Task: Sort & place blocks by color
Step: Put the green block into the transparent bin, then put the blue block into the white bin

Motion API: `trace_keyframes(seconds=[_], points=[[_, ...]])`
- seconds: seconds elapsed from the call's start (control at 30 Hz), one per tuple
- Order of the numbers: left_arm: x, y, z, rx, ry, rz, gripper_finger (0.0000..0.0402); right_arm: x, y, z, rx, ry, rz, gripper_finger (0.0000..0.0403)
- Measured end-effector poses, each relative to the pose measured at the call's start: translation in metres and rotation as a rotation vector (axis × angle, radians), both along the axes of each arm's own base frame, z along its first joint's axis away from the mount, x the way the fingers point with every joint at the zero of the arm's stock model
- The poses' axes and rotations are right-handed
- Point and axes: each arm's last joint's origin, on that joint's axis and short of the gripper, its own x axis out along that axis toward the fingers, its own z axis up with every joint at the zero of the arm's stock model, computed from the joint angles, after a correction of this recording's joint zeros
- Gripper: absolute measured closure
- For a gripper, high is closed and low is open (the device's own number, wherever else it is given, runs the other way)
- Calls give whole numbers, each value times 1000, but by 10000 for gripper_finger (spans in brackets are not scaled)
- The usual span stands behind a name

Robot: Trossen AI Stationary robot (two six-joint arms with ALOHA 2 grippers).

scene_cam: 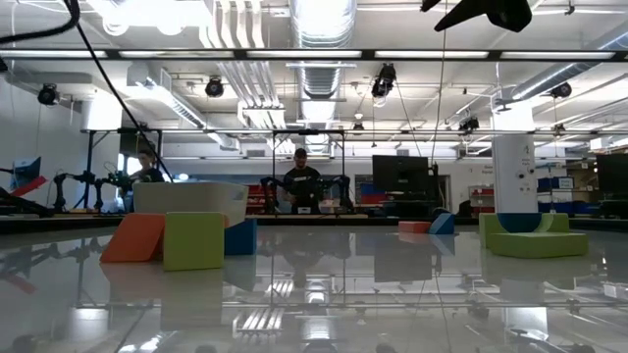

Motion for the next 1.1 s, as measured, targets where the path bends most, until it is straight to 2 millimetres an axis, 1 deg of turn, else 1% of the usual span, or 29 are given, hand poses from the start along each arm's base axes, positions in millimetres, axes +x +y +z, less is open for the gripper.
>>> trace_keyframes(seconds=[0.27, 0.5, 0.7, 0.8, 0.97, 1.1], points=[[-1, 0, -24, 4, -1, -26, 259, 0, 0, 0, -7, 2, 4, 255], [-2, 0, -32, -2, -8, -30, 259, 0, 0, 0, -13, 5, 8, 255], [-2, 0, -30, -14, -27, -55, 256, 0, 0, 0, -10, 4, 7, 255], [-2, 0, -29, -26, -44, -74, 243, 0, 1, 0, 14, 1, 14, 255], [-3, 0, -29, -30, -41, -75, 199, 0, 1, 0, 45, -10, -6, 255], [0, -4, -16, -103, -88, -124, 171, 0, 2, 0, 96, -11, 10, 255]])
